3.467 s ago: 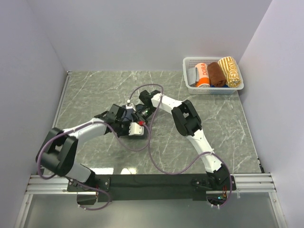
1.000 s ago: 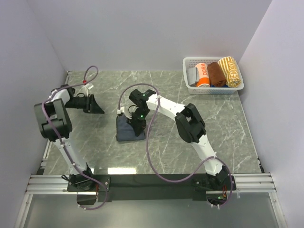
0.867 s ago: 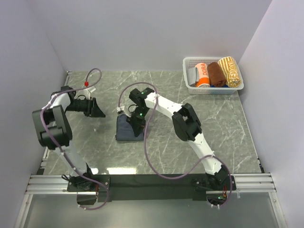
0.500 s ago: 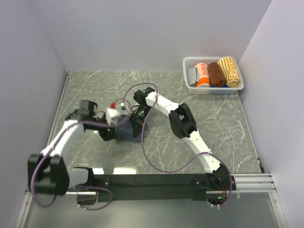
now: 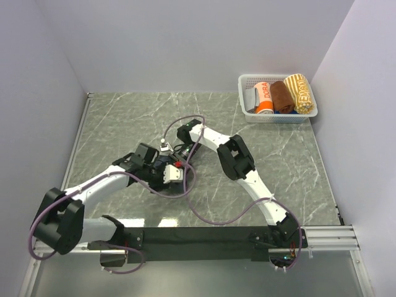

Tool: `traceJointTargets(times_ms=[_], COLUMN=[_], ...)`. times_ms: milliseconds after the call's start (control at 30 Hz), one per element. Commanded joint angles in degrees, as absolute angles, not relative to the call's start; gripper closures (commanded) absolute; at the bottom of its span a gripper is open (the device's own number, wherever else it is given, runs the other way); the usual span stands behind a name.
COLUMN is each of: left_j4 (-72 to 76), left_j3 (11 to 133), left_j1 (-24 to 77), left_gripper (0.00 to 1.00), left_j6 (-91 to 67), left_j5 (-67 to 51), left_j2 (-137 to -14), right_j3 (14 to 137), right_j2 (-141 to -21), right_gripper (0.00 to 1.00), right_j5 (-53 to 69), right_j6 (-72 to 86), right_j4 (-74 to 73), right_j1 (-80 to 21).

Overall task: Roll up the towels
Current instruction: Roll the towel

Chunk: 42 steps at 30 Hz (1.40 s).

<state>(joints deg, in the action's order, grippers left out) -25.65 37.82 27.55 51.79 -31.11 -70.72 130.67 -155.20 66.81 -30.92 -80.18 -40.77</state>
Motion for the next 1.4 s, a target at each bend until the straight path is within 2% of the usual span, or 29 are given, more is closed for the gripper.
traceJointTargets(times_ms=[0,100,133,200,233,267,333,433,467,733,900,1100,1200,1300,1367], left_j4=[-22.8,-25.1,-26.0,-28.3,-29.3,-31.6,-33.9,-39.0,-40.2,-52.8,-63.3,-69.3,-71.2,-71.8,-72.0], left_j3=[37.5,37.9,38.6,39.0,40.1,40.7,42.4,45.0,45.8,61.7,74.5,86.7,90.4,91.8,92.2], left_j1=[29.7,30.0,30.0,29.9,29.9,29.9,29.2,26.6,25.9,17.9,13.9,9.9,9.8,9.8,9.7], left_gripper=[0.39,0.60,0.73,0.82,0.90,0.94,0.99,0.99,0.99,0.99,0.99,0.99,0.99,0.99,0.99], left_j6=[55.8,56.2,56.2,55.9,55.5,54.7,53.4,52.7,52.6,51.4,52.8,54.4,55.1,55.2,55.2], left_j5=[-29.0,-27.2,-27.1,-27.7,-28.0,-28.6,-30.3,-33.5,-34.0,-41.6,-47.1,-49.1,-48.4,-48.5,-48.5], left_j2=[-73.6,-77.7,-78.5,-79.8,-80.1,-80.9,-81.9,-85.2,-87.8,-103.0,-119.8,-131.4,-134.5,-136.4,-137.5], right_j3=[127.0,126.7,126.9,127.1,126.2,125.5,123.0,120.0,119.1,105.4,93.2,83.2,79.8,76.2,75.2], right_j2=[-162.6,-162.3,-162.2,-161.5,-159.7,-158.4,-153.6,-146.6,-144.9,-125.9,-114.8,-106.1,-103.6,-102.0,-102.1], right_gripper=[1.00,1.00,1.00,0.99,0.94,0.83,0.68,0.46,0.45,0.43,0.45,0.48,0.46,0.39,0.12], right_j5=[51.4,50.9,50.7,49.7,49.7,49.8,49.8,51.3,51.7,49.1,46.4,40.6,34.7,29.2,26.8], right_j6=[-34.1,-34.5,-34.0,-32.9,-31.5,-30.7,-26.6,-21.5,-20.2,-11.2,-12.3,-20.0,-27.7,-32.5,-35.1], right_j4=[-82.4,-82.4,-82.4,-81.8,-81.1,-79.2,-76.2,-70.3,-67.3,-51.4,-40.6,-36.1,-32.6,-25.6,-20.5], right_j1=[-42.4,-42.4,-42.3,-41.9,-40.9,-39.9,-36.4,-32.2,-29.8,-22.2,-21.0,-25.1,-31.6,-38.1,-42.1])
